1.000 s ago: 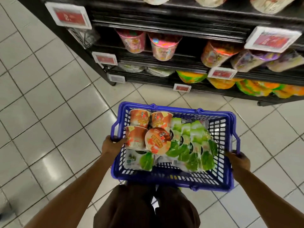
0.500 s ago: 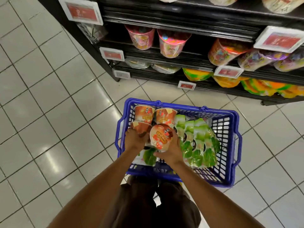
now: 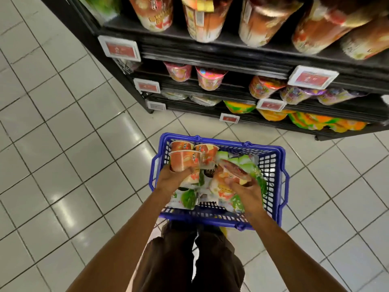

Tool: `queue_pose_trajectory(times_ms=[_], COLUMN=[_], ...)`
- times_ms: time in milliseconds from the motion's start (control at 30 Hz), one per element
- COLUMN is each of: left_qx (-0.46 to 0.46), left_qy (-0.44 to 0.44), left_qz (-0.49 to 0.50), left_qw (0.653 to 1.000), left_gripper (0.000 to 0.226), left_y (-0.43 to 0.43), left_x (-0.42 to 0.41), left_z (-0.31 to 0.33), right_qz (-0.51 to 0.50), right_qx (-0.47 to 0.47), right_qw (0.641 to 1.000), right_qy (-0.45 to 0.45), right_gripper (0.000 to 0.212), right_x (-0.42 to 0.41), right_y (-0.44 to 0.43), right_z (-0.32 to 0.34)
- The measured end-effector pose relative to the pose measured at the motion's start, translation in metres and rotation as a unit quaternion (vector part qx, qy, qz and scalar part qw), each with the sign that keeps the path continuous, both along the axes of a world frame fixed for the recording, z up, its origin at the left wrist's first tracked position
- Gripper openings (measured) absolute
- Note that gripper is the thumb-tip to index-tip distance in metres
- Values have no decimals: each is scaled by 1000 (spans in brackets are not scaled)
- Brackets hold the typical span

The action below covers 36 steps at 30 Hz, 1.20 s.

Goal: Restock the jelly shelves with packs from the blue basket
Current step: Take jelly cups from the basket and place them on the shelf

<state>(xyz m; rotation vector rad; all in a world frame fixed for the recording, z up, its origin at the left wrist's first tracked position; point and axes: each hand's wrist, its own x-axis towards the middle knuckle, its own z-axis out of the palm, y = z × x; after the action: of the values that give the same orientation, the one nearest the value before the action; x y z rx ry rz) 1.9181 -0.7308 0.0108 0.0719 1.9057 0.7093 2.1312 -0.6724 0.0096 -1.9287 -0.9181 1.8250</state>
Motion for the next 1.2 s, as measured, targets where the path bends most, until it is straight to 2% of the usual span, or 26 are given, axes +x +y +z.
queue_pose_trajectory(times_ms=[67,200,300,367,467,600,667,767,900,1000,1100,1200], left_qx=[42,138,219,261,317,402,446,511,583,636,668,682], left_qy=[-33,-64,-71,-85,-86,-86,-89,-96,-80,-72,-51,-12], left_qz=[11,28,20,26,30,27,37,47,-2,-27,-62,-104], left_qw=[999,988,973,961,944,911,890,853,809,768,740,723], left_gripper=[39,37,44,57,65,48,42,48,98,92,84,95], left_y=[4,15,21,25,28,35,40,45,46,48,56,64], left_x=[-1,-2,-4,-5,-9,-9,-7,-5,-9,-19,-34,-51], left_z=[58,188,289,351,438,536,584,654,740,796,850,902], right_qz=[-46,-125,-97,-82,-60,-33,-2,47,82,99,122,129], right_qx=[-11,-35,-14,14,70,121,158,210,282,340,396,443], right_qw=[997,974,968,961,942,907,892,876,841,810,779,759], right_qy=[56,186,232,265,323,403,423,433,454,467,470,459], right_gripper=[46,60,72,67,54,54,54,52,41,49,35,35], right_x=[1,-6,-8,-8,-10,-12,-11,-9,-4,-11,-25,-45], right_y=[5,19,33,42,53,65,69,74,76,78,83,90], right_z=[58,184,286,350,442,552,604,672,747,798,848,894])
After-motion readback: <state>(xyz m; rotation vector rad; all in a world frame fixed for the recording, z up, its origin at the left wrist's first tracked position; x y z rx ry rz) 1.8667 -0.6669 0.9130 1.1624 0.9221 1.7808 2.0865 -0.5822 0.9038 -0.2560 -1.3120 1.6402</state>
